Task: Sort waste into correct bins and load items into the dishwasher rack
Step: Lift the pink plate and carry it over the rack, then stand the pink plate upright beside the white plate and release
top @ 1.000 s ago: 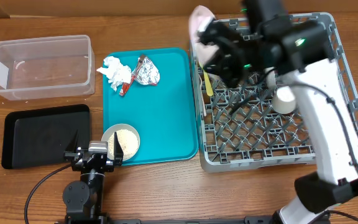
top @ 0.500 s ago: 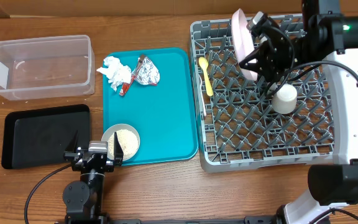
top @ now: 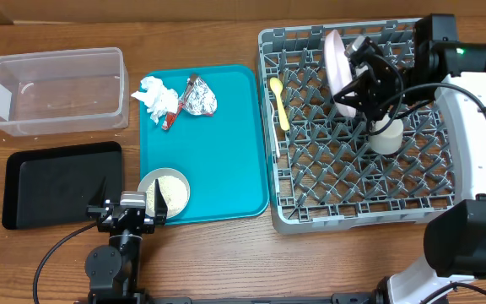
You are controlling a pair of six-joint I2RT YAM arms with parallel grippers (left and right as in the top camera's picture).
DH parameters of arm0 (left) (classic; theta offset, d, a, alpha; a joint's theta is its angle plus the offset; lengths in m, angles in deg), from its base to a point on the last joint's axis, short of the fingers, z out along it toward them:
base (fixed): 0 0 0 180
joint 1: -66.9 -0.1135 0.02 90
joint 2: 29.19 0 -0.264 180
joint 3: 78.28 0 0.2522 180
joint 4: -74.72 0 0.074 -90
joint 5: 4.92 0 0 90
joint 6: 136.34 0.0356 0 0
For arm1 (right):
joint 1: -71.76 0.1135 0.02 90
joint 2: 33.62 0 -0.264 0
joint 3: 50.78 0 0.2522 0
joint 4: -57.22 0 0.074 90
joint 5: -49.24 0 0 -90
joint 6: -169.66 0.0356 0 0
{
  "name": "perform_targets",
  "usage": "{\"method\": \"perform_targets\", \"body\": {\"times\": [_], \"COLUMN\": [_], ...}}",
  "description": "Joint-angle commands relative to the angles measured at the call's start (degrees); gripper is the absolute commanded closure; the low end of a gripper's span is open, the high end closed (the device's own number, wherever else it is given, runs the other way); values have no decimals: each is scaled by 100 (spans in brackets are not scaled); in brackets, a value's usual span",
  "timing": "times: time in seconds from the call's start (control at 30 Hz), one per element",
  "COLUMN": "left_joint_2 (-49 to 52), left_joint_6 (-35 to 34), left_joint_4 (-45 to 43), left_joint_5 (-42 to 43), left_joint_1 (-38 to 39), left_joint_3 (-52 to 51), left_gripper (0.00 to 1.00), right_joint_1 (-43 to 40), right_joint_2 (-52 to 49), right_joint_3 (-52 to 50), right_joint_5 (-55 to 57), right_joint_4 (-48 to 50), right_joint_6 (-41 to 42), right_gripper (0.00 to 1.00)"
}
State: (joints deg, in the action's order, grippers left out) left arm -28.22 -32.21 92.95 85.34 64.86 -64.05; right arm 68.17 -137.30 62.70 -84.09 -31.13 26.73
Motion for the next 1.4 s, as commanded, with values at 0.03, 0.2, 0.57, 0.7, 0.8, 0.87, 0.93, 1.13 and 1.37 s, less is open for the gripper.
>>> {"method": "perform_targets", "body": {"times": [0.03,0.2,0.57,0.7,0.8,0.87,0.93,1.13,1.37], "left_joint_2": [-24,-24,-22,-22,-22,-22,-22,-24,-22], "left_joint_6": [46,46,46,46,46,46,46,46,46], "left_joint_4": [0,2,2,2,2,0,0,2,2], "left_joint_5": [24,24,24,24,24,22,22,22,24], "left_joint_1": [-57,-57,-57,-57,-57,-57,-57,-57,-57], "left_joint_3": [-13,-13,-13,-13,-13,-13,-13,-13,-13], "left_gripper": [0,0,0,0,0,0,0,0,0], "right_joint_1": [-9,-13,-35,-35,-22,35,136,820,1930], "right_joint_2": [-13,-46,-173,-129,-46,48,129,179,101], "right_joint_3": [-225,-448,-330,9,330,551,728,824,824], "right_joint_5": [-245,-219,-286,-363,-538,-581,-579,664,3123], "right_joint_4": [188,439,529,389,280,278,297,688,793], "right_joint_6": [-136,-133,55,503,841,1281,1742,3779,5217], "right_gripper": [96,96,57,63,72,76,84,96,96]}}
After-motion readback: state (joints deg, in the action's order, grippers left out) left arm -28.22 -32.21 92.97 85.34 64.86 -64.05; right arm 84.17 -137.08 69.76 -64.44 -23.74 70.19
